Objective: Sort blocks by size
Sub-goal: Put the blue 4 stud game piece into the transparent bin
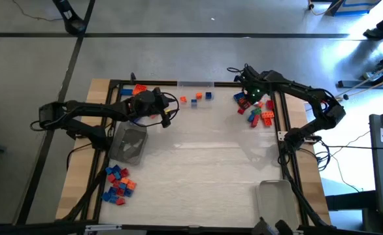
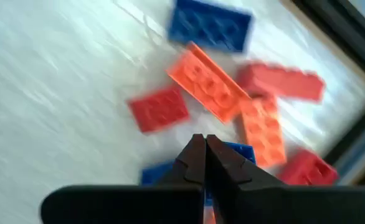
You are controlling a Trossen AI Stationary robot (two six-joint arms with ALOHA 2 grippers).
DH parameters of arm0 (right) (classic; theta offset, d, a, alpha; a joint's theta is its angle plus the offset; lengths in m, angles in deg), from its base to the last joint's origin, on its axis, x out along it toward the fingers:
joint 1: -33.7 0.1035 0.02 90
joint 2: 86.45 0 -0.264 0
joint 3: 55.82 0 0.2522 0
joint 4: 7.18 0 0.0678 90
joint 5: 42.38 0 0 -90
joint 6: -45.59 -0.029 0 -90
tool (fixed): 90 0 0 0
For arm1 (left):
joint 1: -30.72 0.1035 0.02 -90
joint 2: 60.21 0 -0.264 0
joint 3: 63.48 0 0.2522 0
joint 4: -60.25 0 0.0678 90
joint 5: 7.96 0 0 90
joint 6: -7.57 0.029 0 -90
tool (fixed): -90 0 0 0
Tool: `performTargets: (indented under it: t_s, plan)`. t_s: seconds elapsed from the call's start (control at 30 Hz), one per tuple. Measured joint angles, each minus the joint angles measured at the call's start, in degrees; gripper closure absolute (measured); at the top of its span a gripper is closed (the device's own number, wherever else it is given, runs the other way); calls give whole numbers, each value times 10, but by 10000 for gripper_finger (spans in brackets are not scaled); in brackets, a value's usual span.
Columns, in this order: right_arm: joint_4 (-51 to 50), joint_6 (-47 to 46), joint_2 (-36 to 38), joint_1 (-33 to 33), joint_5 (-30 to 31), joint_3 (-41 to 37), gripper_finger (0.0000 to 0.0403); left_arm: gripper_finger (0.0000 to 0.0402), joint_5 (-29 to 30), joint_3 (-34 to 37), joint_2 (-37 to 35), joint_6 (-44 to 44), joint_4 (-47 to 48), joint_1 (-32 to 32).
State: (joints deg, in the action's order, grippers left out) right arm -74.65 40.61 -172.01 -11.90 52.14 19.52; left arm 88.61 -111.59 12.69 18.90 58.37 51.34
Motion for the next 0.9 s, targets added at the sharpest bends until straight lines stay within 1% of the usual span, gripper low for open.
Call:
performTargets:
  t_s: [0.13, 0.27, 0.43, 0.67, 0.9]
  plan:
    - [46, 9, 0, 12, -28, 0, 400, 192, 0, 0, 0, 0, 0, 0]
    - [117, 12, 0, 24, -55, 0, 399, 192, 0, 0, 0, 0, 0, 0]
    - [243, 12, -18, 37, -100, 0, 399, 192, 0, 0, 0, 0, 0, 0]
    - [438, 12, -74, 69, -146, 0, 398, 192, 0, 0, 0, 0, 0, 0]
    - [601, 9, -121, 94, -146, 0, 398, 192, 0, 0, 0, -2, 0, 0]
